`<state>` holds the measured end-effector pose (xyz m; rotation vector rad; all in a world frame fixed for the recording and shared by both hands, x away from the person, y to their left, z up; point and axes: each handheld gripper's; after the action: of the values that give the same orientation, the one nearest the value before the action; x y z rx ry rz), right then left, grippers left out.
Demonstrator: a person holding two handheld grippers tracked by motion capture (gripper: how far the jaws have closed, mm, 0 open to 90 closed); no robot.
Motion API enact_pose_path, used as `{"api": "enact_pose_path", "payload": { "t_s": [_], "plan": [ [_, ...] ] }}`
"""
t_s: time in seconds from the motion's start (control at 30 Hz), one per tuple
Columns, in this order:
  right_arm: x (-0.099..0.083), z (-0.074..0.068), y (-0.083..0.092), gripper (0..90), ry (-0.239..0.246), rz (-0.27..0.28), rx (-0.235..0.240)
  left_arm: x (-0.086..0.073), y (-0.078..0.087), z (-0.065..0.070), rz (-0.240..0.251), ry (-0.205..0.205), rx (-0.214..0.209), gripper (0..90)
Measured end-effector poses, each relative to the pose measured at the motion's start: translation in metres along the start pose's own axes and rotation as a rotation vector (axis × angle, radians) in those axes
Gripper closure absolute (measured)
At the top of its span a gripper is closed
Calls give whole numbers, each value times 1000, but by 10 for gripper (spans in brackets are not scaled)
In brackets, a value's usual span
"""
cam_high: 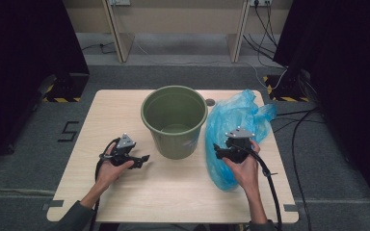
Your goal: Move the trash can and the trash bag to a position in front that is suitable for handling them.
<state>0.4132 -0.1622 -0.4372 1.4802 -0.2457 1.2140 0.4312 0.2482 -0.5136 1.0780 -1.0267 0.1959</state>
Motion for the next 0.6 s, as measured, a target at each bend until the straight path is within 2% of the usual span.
{"api": "enact_pose_path", "payload": {
  "t_s": [0.13, 0.3, 0.6],
  "plan": [
    [-12, 8, 9, 237, -26, -6, -12, -9, 4, -9, -32, 2, 19, 153],
    [-24, 11, 20, 228, -52, -4, -15, -20, 13, -20, -38, 22, 37, 150],
    [-53, 13, 21, 169, -93, -27, 10, -40, 38, -35, -47, 65, 39, 144]
  ]
}}
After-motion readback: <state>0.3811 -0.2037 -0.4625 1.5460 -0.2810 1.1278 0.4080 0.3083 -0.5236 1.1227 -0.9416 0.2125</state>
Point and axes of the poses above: each handheld gripper's, and its own axes: y roughly backward along the jaws, x roughly out of its top, z roughly to its right, and after that the axes turned 7 degrees about y, right-handed
